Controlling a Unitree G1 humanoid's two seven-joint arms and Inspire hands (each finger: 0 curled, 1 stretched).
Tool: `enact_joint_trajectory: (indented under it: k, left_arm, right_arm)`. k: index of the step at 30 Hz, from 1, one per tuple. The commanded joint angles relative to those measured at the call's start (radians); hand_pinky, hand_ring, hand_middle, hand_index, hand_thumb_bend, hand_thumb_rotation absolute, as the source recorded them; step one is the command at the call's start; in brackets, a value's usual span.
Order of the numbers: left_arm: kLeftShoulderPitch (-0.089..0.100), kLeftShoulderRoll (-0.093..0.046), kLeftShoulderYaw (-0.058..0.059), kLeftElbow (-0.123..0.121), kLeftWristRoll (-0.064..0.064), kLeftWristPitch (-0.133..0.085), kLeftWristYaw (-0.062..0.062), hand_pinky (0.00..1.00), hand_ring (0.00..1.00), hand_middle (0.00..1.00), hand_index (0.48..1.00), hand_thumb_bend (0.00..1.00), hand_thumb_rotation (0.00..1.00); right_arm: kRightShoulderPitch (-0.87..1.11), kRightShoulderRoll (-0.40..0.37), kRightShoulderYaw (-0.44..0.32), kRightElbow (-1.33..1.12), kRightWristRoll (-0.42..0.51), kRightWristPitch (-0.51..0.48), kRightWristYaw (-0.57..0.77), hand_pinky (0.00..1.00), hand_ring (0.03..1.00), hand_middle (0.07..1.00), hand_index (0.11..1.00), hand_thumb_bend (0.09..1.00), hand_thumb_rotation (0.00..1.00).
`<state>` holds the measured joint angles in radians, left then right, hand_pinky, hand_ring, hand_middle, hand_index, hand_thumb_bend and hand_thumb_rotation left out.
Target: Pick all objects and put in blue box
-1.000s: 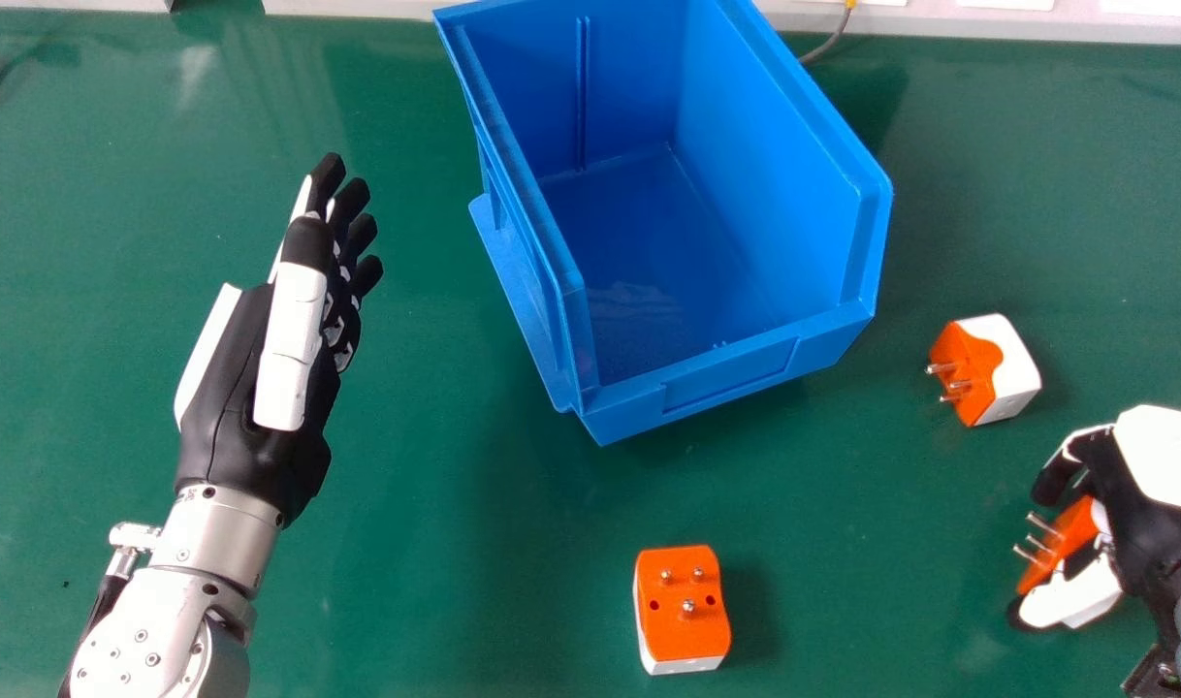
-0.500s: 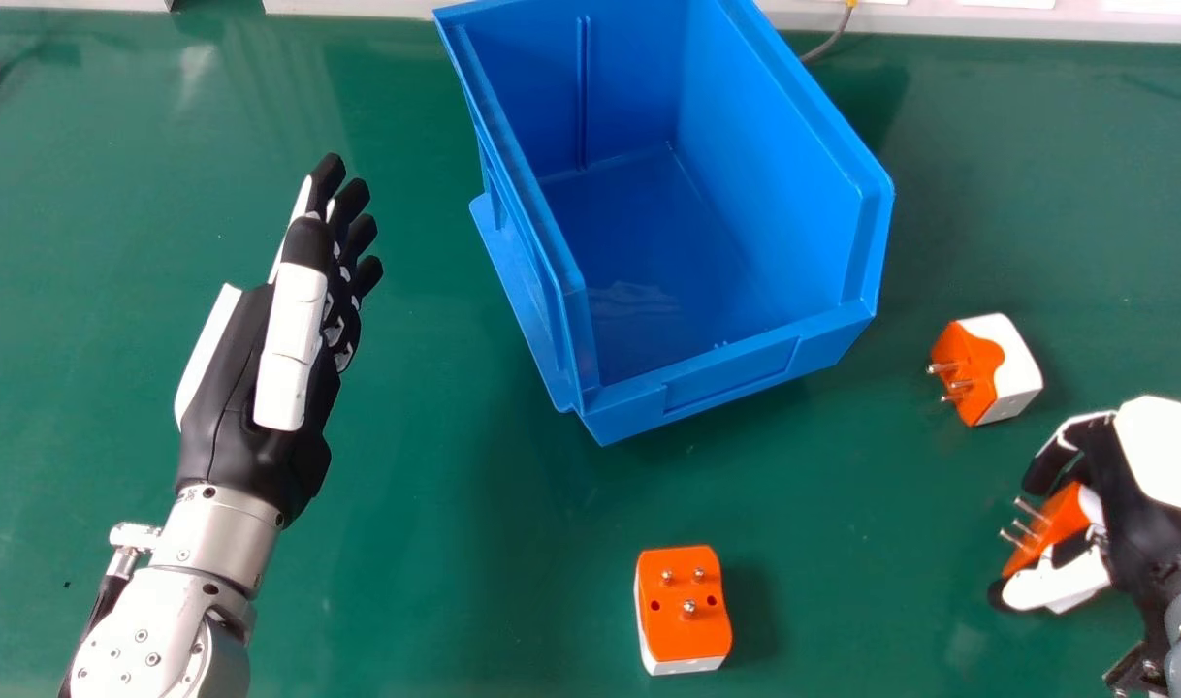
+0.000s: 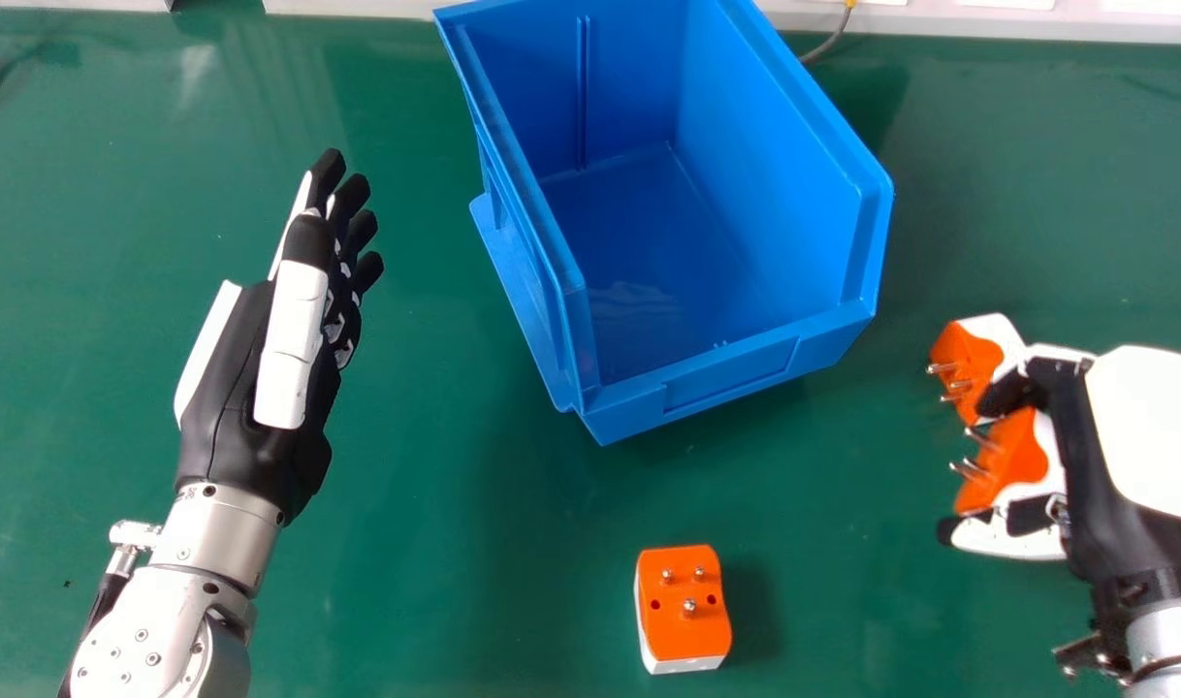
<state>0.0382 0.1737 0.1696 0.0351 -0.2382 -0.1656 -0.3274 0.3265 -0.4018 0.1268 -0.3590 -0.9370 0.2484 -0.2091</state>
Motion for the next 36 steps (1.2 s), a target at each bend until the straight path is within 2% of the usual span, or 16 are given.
enact_joint_trajectory:
  k: [1,3,7,12,15,20,22,28,32,34,36]
  left_arm:
    - [-0.003,-0.001,-0.004,-0.019,-0.008,-0.007,-0.004,1.0,1.0,1.0,1.0,0.85,0.96]
    - [-0.003,0.001,-0.005,-0.02,-0.005,-0.006,-0.003,1.0,1.0,1.0,1.0,0.85,0.96]
    - [0.0,0.004,-0.006,-0.029,-0.008,0.01,-0.003,1.0,1.0,1.0,1.0,0.85,0.96]
    - [0.004,0.005,-0.009,-0.042,-0.004,0.024,-0.001,1.0,1.0,1.0,1.0,0.85,0.96]
    - [0.01,0.001,-0.01,-0.049,-0.007,0.021,-0.001,1.0,1.0,1.0,1.0,0.85,0.97]
    - [0.014,0.0,-0.011,-0.056,-0.008,0.03,0.001,1.0,1.0,1.0,1.0,0.85,0.97]
    - [0.015,-0.001,-0.012,-0.058,-0.008,0.032,0.0,1.0,1.0,1.0,1.0,0.85,0.97]
    - [0.026,-0.007,-0.024,-0.078,-0.002,0.049,0.008,1.0,1.0,1.0,1.0,0.84,0.97]
    - [0.027,-0.013,-0.032,-0.072,0.003,0.032,0.008,1.0,1.0,1.0,1.0,0.85,0.97]
    - [0.025,-0.019,-0.035,-0.07,0.001,0.03,0.01,1.0,1.0,1.0,1.0,0.85,0.97]
    - [0.023,-0.022,-0.038,-0.067,0.007,0.028,0.015,1.0,1.0,1.0,1.0,0.84,0.97]
  right_arm:
    - [-0.005,0.002,-0.004,0.006,-0.014,-0.06,-0.087,0.34,0.444,0.514,0.531,0.519,0.0]
    - [-0.006,0.008,-0.007,0.03,0.008,-0.12,-0.141,0.34,0.444,0.514,0.531,0.519,0.0]
    - [-0.015,0.021,-0.005,0.075,0.03,-0.229,-0.248,0.34,0.44,0.509,0.534,0.514,0.0]
    - [-0.045,0.023,0.027,0.145,-0.023,-0.328,-0.388,0.34,0.436,0.51,0.529,0.511,0.0]
    - [-0.056,0.018,0.045,0.177,-0.033,-0.383,-0.442,0.34,0.439,0.509,0.521,0.509,0.0]
    - [-0.083,0.008,0.076,0.237,-0.068,-0.464,-0.537,0.35,0.441,0.509,0.514,0.507,0.0]
    - [-0.095,0.002,0.09,0.258,-0.091,-0.484,-0.569,0.35,0.441,0.509,0.514,0.507,0.0]
    - [-0.135,-0.017,0.134,0.323,-0.153,-0.548,-0.677,0.34,0.442,0.509,0.508,0.506,0.0]
    - [-0.15,-0.022,0.138,0.309,-0.175,-0.545,-0.685,0.34,0.446,0.515,0.509,0.503,0.0]
    - [-0.152,-0.015,0.131,0.278,-0.172,-0.532,-0.658,0.34,0.446,0.515,0.509,0.503,0.0]
    - [-0.161,-0.008,0.128,0.249,-0.168,-0.519,-0.634,0.34,0.45,0.519,0.511,0.502,0.0]
